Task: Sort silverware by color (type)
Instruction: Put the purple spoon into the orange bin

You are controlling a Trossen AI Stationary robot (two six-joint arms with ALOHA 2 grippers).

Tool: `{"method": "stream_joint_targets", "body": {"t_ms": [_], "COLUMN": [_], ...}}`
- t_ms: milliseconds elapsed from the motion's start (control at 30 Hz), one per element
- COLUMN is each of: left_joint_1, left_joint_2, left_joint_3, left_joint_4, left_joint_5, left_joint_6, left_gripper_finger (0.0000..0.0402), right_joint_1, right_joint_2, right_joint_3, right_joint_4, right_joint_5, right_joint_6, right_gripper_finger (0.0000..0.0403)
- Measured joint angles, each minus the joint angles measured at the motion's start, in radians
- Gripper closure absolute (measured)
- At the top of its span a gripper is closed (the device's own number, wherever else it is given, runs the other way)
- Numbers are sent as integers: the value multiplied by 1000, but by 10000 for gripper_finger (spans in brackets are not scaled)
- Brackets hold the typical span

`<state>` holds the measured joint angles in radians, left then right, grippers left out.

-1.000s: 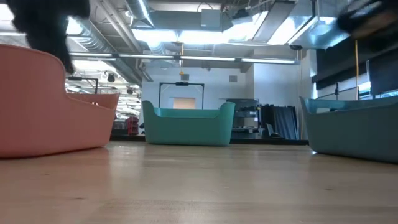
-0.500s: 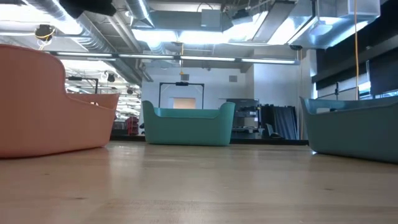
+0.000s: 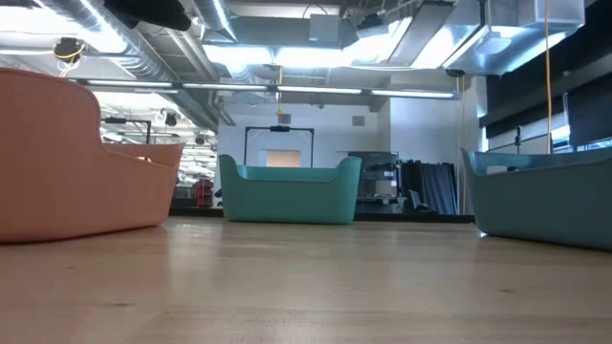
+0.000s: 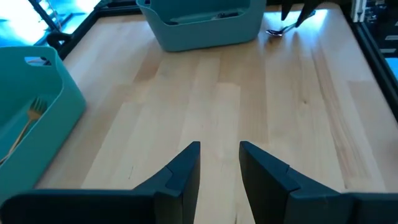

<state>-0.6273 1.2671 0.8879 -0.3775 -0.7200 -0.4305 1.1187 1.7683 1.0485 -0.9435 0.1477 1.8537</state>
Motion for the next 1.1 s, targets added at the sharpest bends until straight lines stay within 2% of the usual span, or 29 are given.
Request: {"method": "stream_joint_targets", "body": {"t_ms": [100,200,467,567,633,800,967,1100], "left_joint_1": [9,18,25,24,22,10,-22,-46], "left_joint_2": [2,4,5,5,5,5,9,58], "left_joint_3": [0,0,0,-6,-28,-105,-142,-144], "left_joint_4": [-1,-1,-2,12,57,210,354,447], "left_joint_5": [0,0,5,6,6,8,7,-20], "left_joint_6": [0,-1,-2,-5,-5,-4,-3,38], "left_gripper_finger": [294,294,294,294,294,294,294,294], "right_joint_1": [0,0,0,0,0,-25,-138,-253], "right_joint_2": [0,-6,-3,3,7,2,3,3], "right_joint_3": [-34,-72,-71,-31,15,87,105,103], "right_joint_4": [46,119,163,137,146,158,241,359], "right_joint_5": [-8,-10,0,32,84,306,485,619], "right_joint_6": [0,-3,-108,-188,-238,-433,-709,-1007], "right_gripper_finger": [237,266,389,390,390,398,401,401]}}
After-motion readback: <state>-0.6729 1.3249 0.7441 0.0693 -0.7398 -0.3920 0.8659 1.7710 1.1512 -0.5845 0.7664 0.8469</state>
